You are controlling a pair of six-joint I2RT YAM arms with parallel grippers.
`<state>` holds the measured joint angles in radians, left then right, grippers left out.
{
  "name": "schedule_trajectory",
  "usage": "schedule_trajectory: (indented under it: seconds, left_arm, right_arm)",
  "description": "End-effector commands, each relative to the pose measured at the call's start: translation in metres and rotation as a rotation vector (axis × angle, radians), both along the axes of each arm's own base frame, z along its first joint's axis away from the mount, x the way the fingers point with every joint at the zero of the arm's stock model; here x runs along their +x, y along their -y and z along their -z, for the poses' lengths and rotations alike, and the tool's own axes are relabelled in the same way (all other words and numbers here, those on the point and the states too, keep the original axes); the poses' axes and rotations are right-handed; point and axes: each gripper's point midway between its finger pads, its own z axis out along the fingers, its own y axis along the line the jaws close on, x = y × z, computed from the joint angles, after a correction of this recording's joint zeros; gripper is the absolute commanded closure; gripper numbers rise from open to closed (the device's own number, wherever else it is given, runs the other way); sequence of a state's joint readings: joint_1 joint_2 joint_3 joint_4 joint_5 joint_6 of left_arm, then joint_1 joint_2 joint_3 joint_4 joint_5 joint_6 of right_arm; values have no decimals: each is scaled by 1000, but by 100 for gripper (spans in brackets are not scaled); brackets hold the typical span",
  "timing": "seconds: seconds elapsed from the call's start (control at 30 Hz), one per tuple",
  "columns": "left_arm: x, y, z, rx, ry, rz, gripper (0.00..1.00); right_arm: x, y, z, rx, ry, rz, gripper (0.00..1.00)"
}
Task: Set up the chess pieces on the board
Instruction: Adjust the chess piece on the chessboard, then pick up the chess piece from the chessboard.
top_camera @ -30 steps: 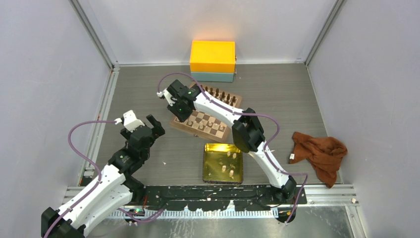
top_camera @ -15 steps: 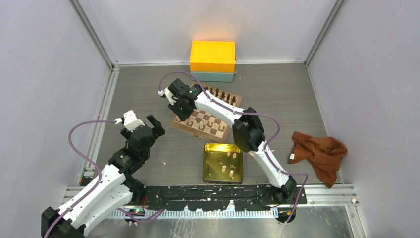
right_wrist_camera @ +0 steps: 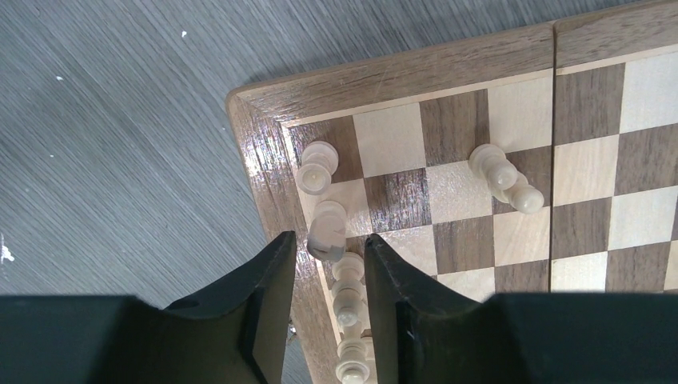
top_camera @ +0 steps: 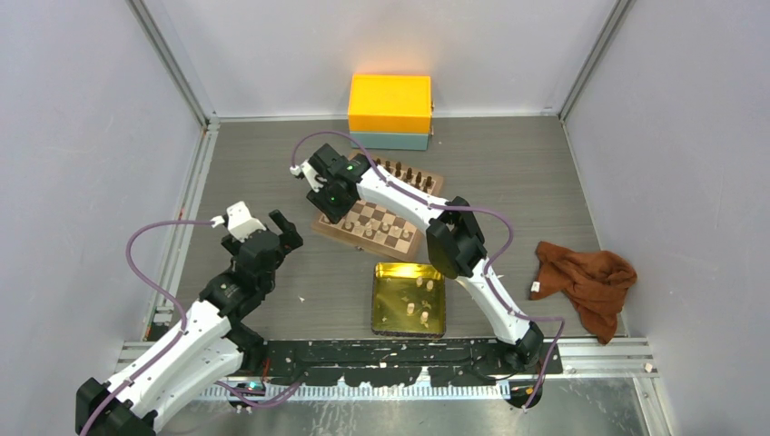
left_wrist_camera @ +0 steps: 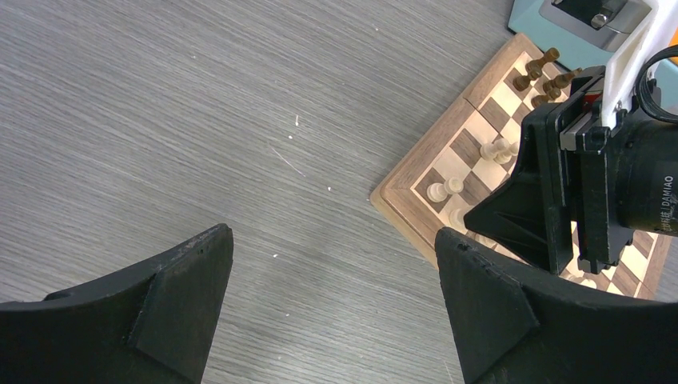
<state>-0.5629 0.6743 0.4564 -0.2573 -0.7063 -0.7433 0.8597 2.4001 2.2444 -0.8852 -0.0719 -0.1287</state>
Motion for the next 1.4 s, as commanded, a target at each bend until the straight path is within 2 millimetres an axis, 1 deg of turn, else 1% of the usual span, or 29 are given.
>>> schedule_trajectory:
  seconds: [0.0, 0.2, 0.37, 0.67, 0.87, 1.0, 1.1, 1.23, 1.3, 1.37]
  left_arm:
    - [8, 2, -21, -24, 70, -16, 3]
    - [8, 2, -22, -25, 71, -15, 3]
    - [9, 2, -25, -25, 75, -16, 3]
    - [7, -1, -38, -20, 89, -21, 3]
    - [6, -3, -50, -5, 94, -17, 3]
    - [11, 4, -55, 2, 88, 12, 3]
    - [20, 15, -54, 22, 52, 46, 3]
    - [37, 35, -50, 36, 5, 100, 3]
    - [49, 47, -51, 48, -12, 131, 3]
    - [61, 58, -47, 66, -48, 156, 3]
  right_arm:
    - [10, -6, -29, 58, 59, -2, 56]
    - [10, -7, -33, 64, 69, -3, 56]
    - [11, -7, -45, 81, 84, 0, 55]
    - [13, -9, -72, 132, 129, 17, 54]
    - [18, -4, -94, 189, 179, 59, 54]
    - [22, 3, -113, 228, 224, 101, 54]
    - [32, 19, -126, 244, 284, 178, 54]
    - [46, 47, -143, 292, 356, 322, 54]
    - [51, 64, -148, 306, 369, 383, 53]
    - [54, 78, -149, 303, 378, 425, 53]
